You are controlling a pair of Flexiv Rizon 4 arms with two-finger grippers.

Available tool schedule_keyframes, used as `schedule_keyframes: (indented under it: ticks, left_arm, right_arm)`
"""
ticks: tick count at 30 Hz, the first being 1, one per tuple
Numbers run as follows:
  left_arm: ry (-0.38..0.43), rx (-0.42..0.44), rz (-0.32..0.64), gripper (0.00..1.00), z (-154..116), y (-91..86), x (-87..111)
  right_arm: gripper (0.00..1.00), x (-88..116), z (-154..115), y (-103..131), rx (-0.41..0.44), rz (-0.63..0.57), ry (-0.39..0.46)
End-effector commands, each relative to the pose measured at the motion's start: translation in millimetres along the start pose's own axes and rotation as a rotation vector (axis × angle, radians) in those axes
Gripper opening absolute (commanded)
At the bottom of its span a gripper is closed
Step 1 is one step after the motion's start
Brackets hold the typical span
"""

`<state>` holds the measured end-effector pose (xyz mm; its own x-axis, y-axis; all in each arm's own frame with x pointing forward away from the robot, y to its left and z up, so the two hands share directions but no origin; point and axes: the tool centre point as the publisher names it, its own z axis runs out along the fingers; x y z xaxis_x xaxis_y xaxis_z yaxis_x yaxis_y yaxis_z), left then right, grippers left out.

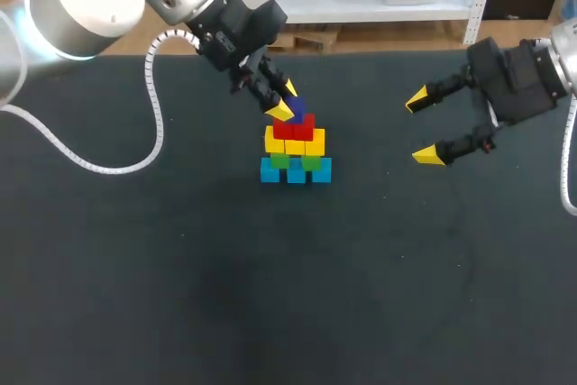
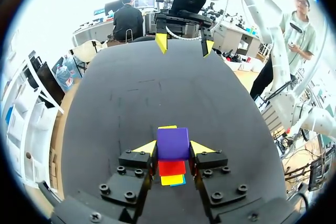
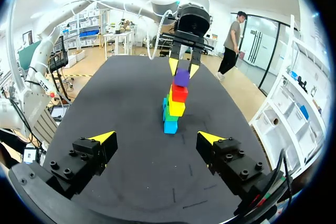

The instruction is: Place the blue cubes, place green cubes on the blue cubes, place the yellow cubes on the green cubes, then place the red cubes on the yellow cubes, and place purple cube on the red cubes.

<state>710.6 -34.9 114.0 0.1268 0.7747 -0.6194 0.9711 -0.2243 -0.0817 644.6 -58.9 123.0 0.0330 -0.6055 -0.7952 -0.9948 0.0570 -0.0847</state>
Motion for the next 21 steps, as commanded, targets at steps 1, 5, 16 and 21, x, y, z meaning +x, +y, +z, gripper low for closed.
schedule_keyframes:
  ticks: [1, 5, 16, 21]
  left_arm:
    - [0.005, 0.006, 0.0, 0.06, -0.4, 3.6, -0.5]
    - [0.006, 0.007, -0.001, 0.14, -0.6, 3.7, 0.0]
    - [0.001, 0.003, 0.0, 0.37, -1.6, 2.9, 2.2]
    - [0.0, 0.006, 0.001, 0.4, -1.6, 3.0, 2.4]
  right_arm:
    - [1.0, 0.4, 0.9, -0.6, 0.0, -0.001, -0.002]
    - [1.0, 0.4, 0.9, -0.6, 0.0, -0.001, -0.002]
    - [1.0, 0.4, 0.9, -0.6, 0.0, -0.001, -0.002]
    - [1.0, 0.4, 0.9, -0.6, 0.0, -0.001, -0.002]
